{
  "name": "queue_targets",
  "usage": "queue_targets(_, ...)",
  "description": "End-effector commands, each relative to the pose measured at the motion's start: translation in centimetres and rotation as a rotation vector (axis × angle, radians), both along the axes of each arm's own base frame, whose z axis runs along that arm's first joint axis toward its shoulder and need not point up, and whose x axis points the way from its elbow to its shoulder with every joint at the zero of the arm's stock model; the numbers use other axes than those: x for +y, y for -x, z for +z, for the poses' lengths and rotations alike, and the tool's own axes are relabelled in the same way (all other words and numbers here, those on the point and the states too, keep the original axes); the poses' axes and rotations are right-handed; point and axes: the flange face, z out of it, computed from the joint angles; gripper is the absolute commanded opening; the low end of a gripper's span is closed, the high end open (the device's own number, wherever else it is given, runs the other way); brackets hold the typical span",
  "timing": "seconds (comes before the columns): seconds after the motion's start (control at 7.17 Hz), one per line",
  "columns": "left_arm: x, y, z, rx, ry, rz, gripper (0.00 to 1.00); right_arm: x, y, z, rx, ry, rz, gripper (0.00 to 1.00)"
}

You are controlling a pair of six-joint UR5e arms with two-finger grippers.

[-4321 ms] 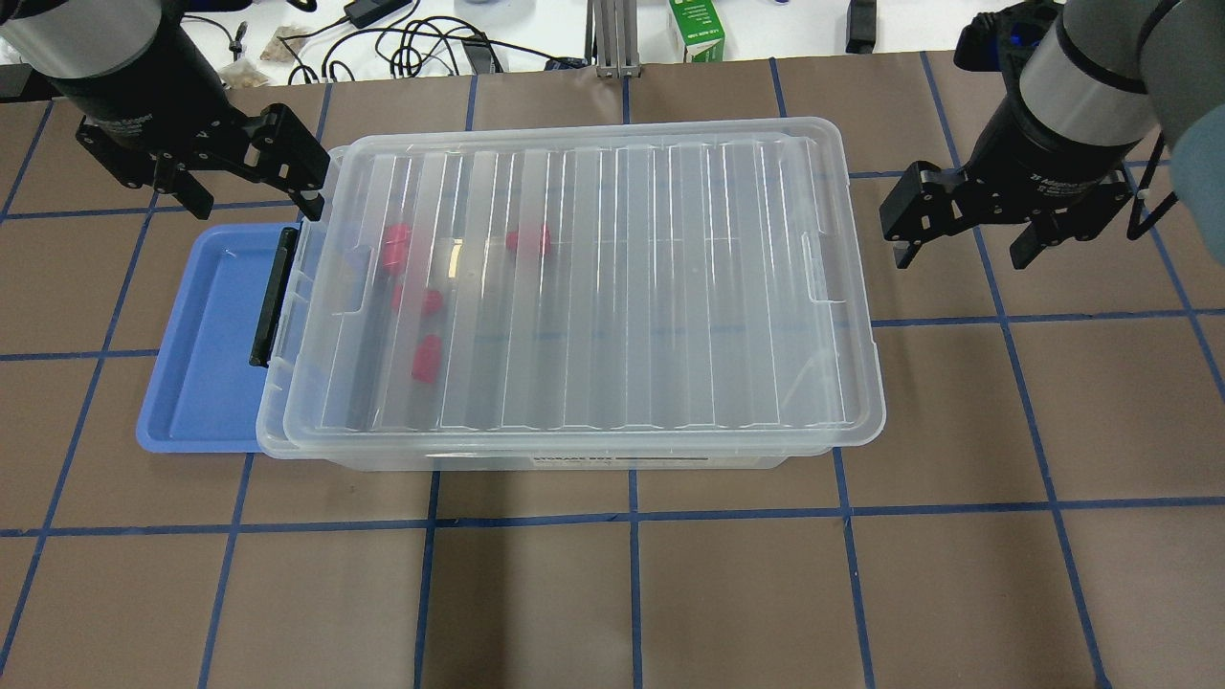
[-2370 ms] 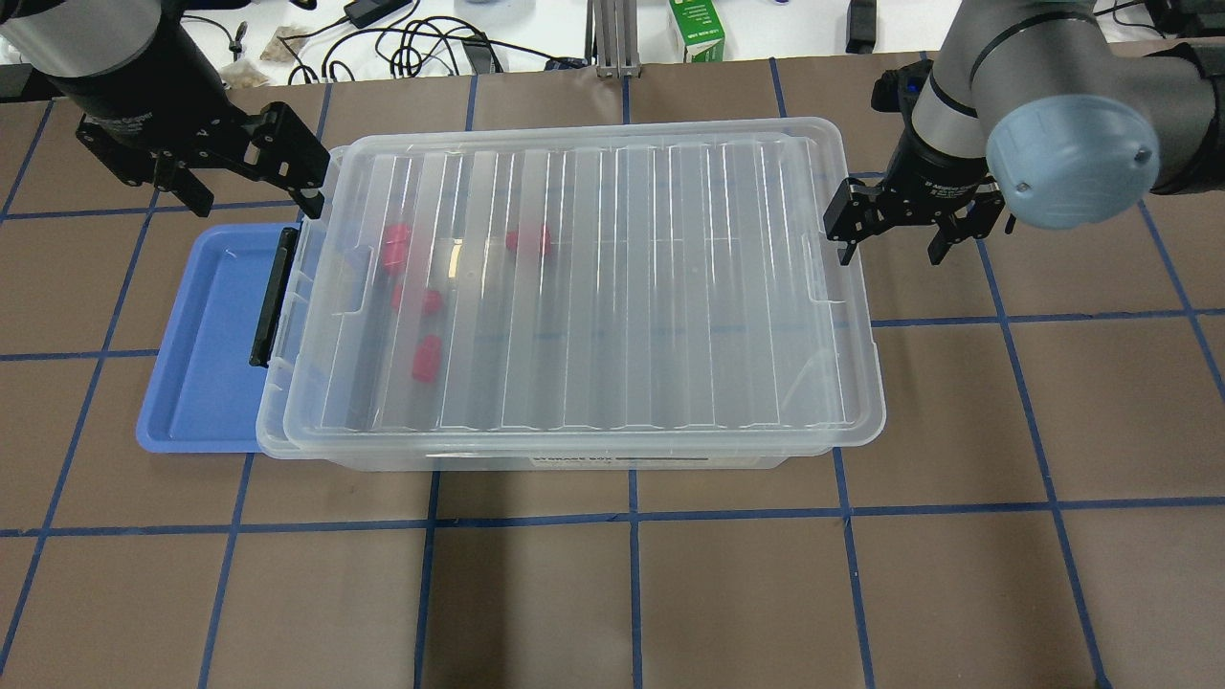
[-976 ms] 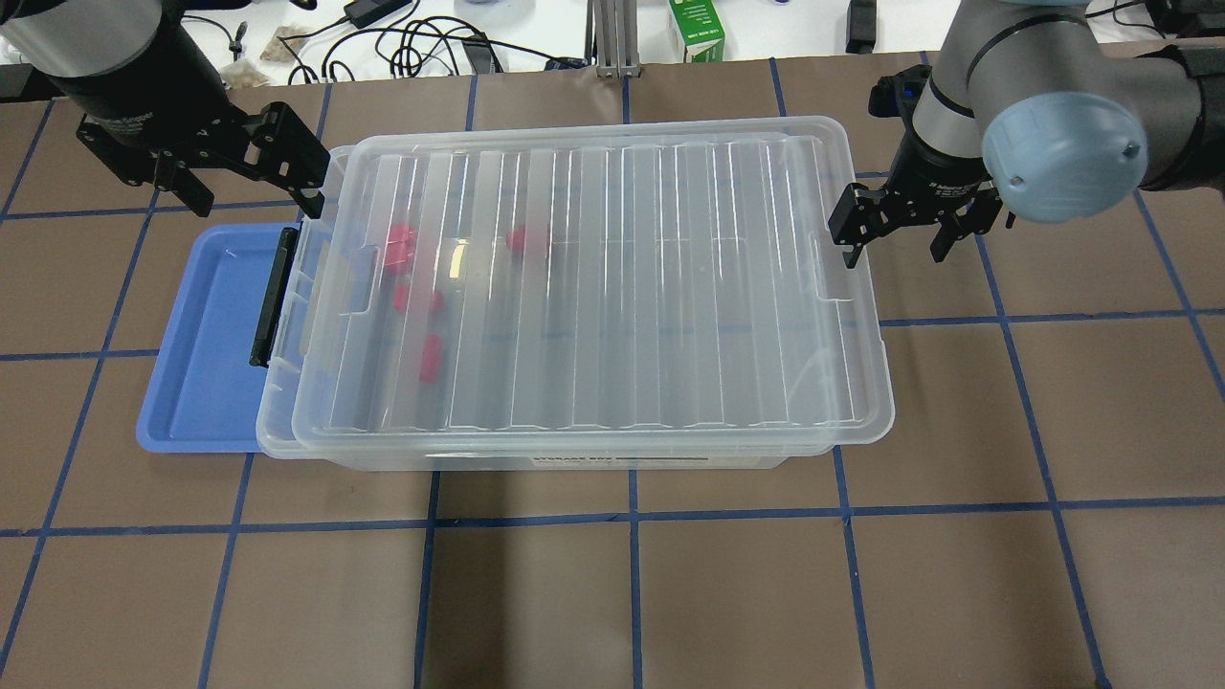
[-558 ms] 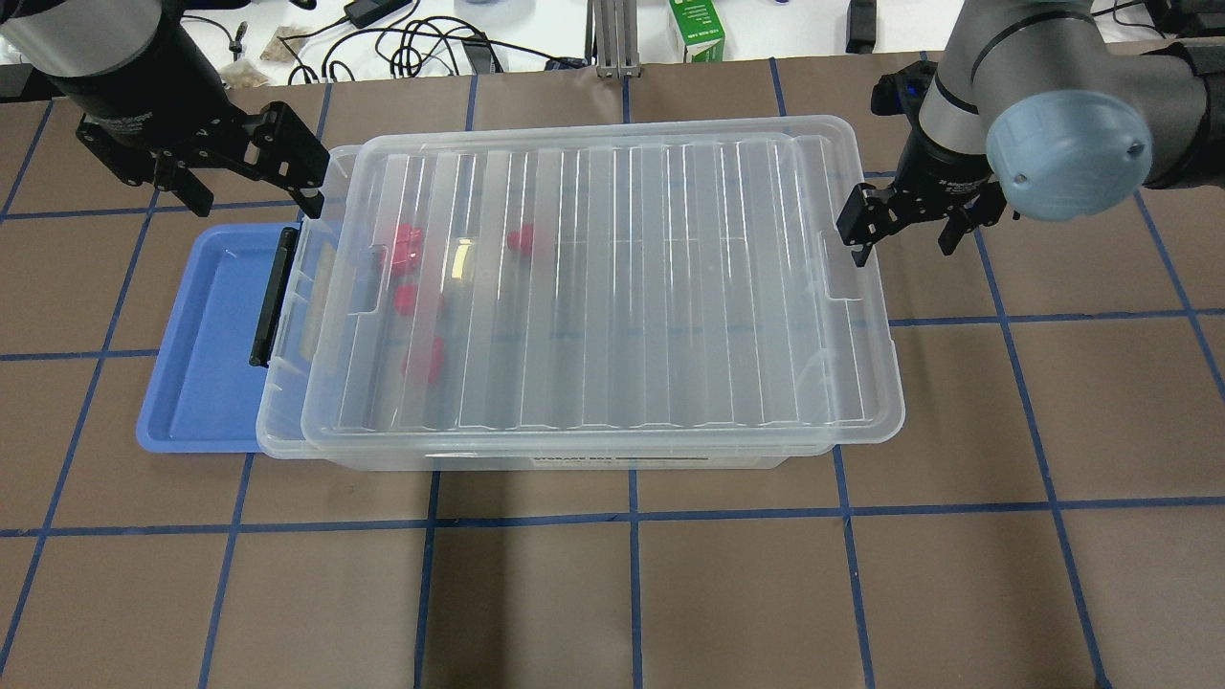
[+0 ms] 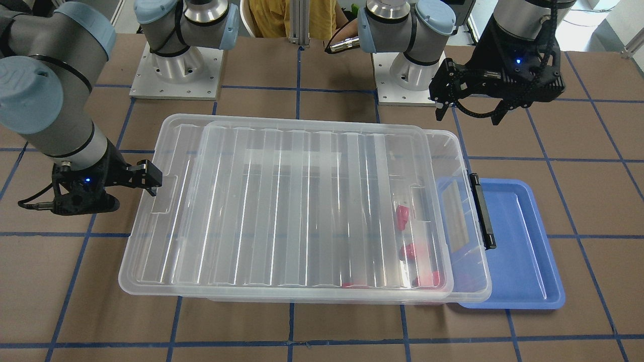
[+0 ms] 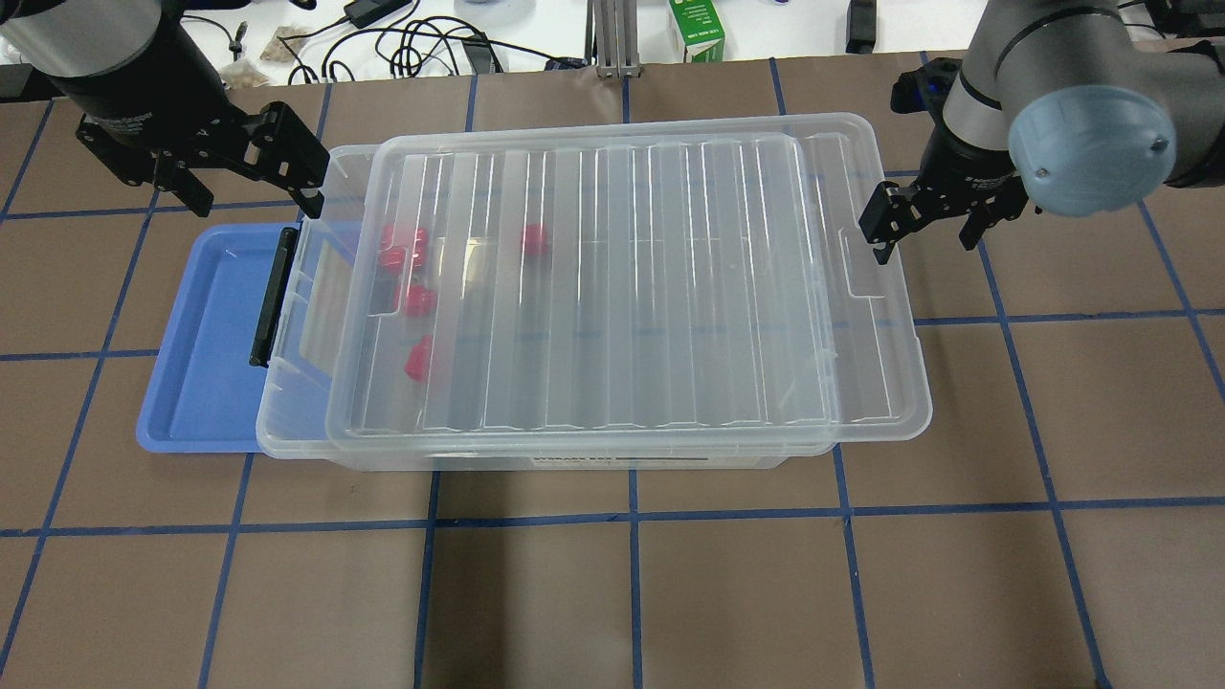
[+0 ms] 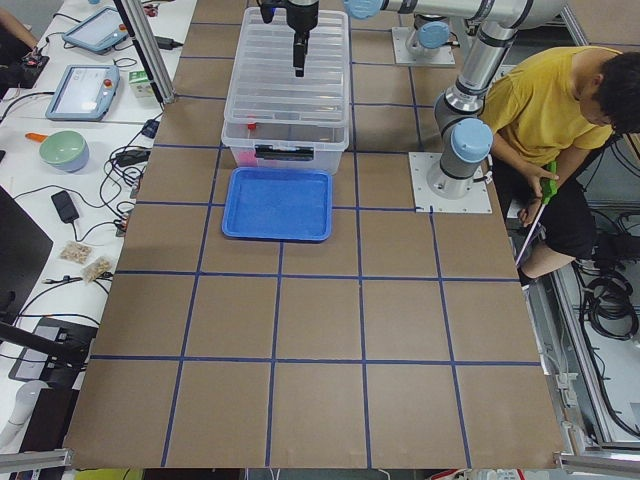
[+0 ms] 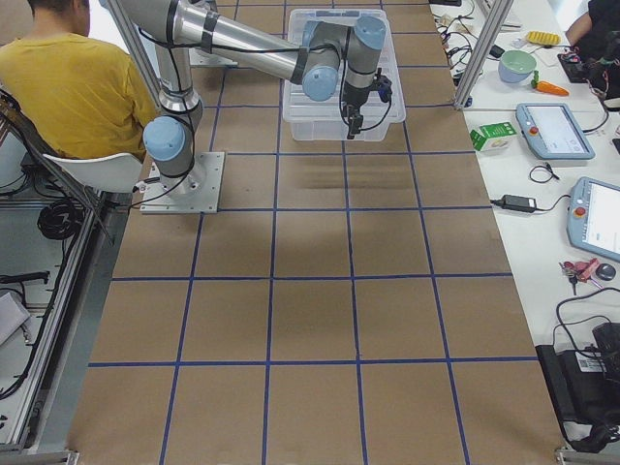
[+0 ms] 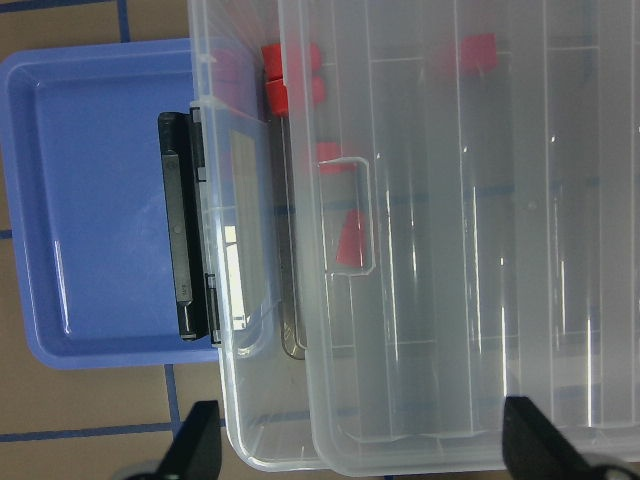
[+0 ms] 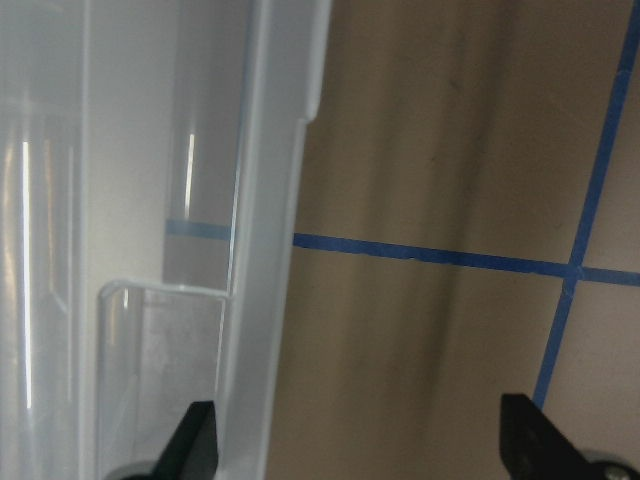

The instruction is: Place red block in blue tray from box

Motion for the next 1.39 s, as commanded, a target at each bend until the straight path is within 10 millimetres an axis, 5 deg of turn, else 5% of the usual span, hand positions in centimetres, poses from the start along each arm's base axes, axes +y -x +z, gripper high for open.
queue_targets(0.0,0.0,0.0,0.0,0.0,0.0,-0.001,1.0,-0.2,2.7,-0.1,-0.001,-0.003,-0.019,1.0)
queue_targets(0.56,0.0,-0.1,0.0,0.0,0.0,0.002,1.0,-0.3,7.3,0.2,-0.006,0.001,0.019,1.0)
queue_targets(1.25,0.0,0.0,0.0,0.0,0.0,0.001,1.0,-0.2,8.8,0.4,0.043,-0.009,0.036,1.0)
